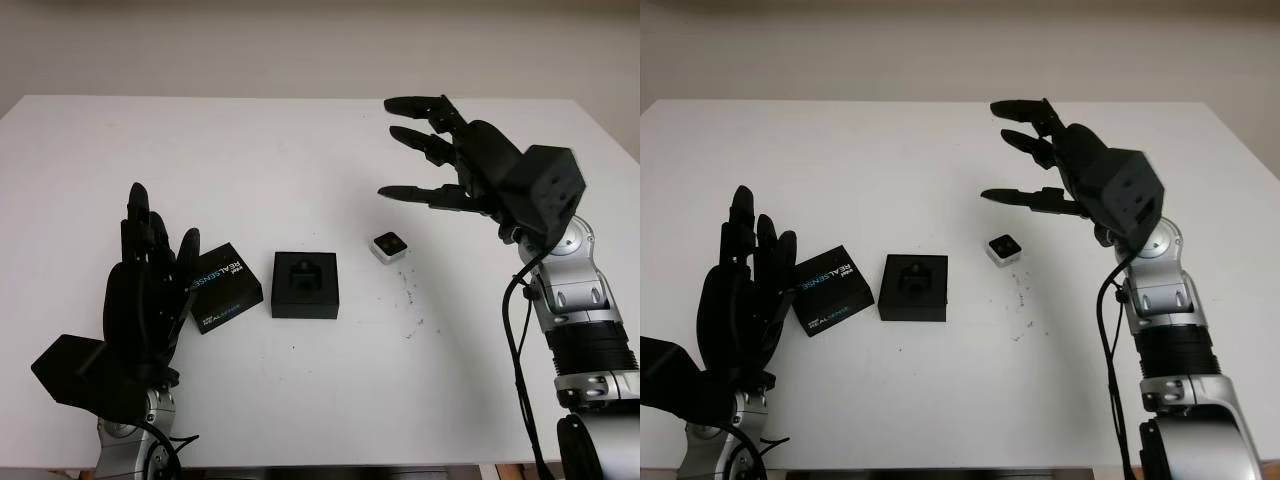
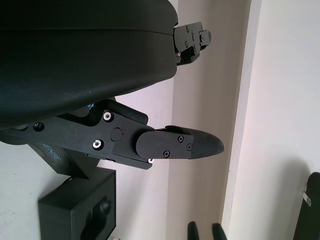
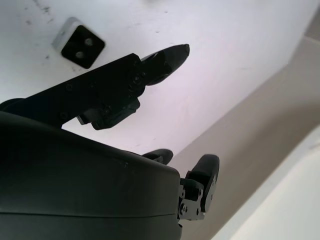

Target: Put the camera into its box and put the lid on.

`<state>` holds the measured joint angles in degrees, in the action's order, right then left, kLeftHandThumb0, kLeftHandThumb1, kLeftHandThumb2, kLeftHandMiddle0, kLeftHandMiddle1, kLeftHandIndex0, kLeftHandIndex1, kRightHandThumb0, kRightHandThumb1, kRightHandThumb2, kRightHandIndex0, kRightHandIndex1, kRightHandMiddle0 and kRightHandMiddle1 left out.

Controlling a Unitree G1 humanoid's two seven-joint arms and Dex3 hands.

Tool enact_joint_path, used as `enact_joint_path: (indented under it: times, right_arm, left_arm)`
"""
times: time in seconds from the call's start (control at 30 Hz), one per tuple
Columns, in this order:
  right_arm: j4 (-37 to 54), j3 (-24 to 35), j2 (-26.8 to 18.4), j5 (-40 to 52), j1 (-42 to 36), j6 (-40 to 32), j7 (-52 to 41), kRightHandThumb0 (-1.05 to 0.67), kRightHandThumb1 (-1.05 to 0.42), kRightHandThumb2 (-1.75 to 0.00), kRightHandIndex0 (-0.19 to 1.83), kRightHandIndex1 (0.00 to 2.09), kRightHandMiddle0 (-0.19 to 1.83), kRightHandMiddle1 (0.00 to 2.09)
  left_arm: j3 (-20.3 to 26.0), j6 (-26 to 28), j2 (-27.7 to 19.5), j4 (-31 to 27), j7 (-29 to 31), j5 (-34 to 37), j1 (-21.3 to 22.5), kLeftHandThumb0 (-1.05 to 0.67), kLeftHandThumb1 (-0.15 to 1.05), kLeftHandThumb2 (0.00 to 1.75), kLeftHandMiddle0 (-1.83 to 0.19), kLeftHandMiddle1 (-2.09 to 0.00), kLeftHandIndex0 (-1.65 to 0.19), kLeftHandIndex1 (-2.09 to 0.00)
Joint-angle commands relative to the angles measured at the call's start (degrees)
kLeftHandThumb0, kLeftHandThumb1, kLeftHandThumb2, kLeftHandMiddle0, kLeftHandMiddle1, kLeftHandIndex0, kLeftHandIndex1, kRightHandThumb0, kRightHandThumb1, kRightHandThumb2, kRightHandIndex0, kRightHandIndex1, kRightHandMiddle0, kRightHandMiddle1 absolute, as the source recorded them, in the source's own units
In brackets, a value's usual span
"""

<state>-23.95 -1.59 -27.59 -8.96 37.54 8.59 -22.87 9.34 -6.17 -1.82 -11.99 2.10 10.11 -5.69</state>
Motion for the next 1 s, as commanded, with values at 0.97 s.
enact_joint_path:
  times: [0.97]
  right_arm:
    - [-8.4, -16.78, -11.22, -28.11, 9.96, 13.4, -0.76, -0.31, -0.79, -0.06, 0.41, 0.12, 0.45, 0.07]
  left_arm:
    - [0.14, 1.02, -0.37, -0.85, -0.04, -0.71, 0.91, -0.53, 1.05, 0.35, 0.05, -0.05, 0.14, -0.11]
